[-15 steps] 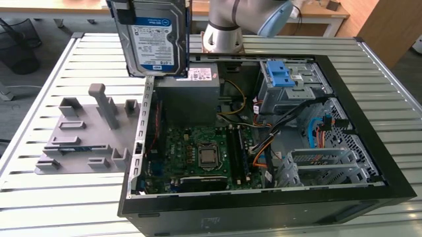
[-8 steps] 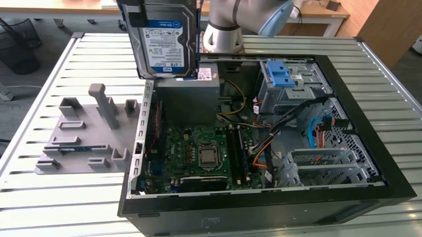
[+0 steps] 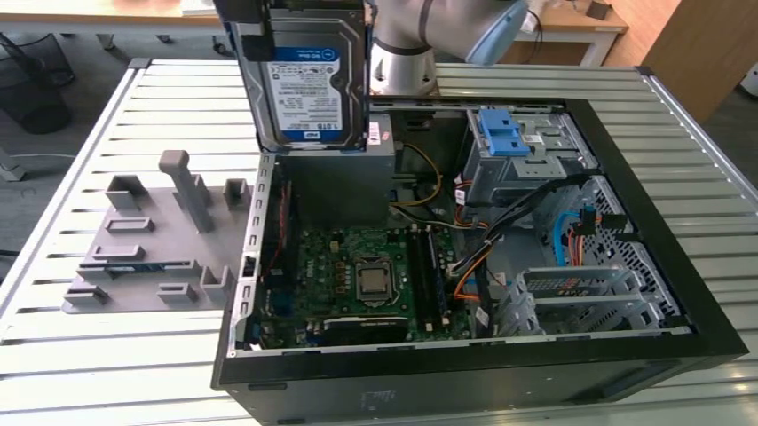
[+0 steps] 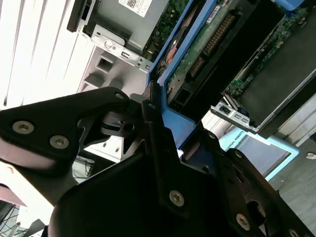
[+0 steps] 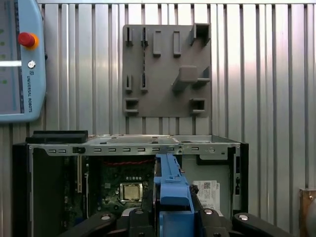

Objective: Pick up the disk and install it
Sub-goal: 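Pick up the disk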

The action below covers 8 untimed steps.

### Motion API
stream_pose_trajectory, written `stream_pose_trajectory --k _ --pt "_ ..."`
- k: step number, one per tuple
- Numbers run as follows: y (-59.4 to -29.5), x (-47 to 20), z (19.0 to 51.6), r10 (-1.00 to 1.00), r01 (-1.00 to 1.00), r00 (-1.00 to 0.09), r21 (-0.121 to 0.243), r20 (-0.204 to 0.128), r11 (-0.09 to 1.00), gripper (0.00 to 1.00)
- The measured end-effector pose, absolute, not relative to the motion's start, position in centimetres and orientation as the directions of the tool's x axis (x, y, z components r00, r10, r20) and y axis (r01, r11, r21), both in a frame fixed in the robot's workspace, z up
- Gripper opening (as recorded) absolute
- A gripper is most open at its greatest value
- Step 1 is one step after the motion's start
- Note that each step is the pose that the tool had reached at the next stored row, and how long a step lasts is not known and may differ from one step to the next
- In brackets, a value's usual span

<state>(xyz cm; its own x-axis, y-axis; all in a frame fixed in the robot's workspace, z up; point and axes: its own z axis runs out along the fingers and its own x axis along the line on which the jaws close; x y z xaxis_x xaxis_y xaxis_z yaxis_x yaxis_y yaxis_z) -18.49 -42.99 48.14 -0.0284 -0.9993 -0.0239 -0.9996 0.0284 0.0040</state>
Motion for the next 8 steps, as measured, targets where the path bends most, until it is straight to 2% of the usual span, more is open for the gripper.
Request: stream_pose_trajectory --k 8 --pt "-43.2 -15.4 47.8 -0.999 -1.0 -0.028 0.004 -0.024 0.028 0.36"
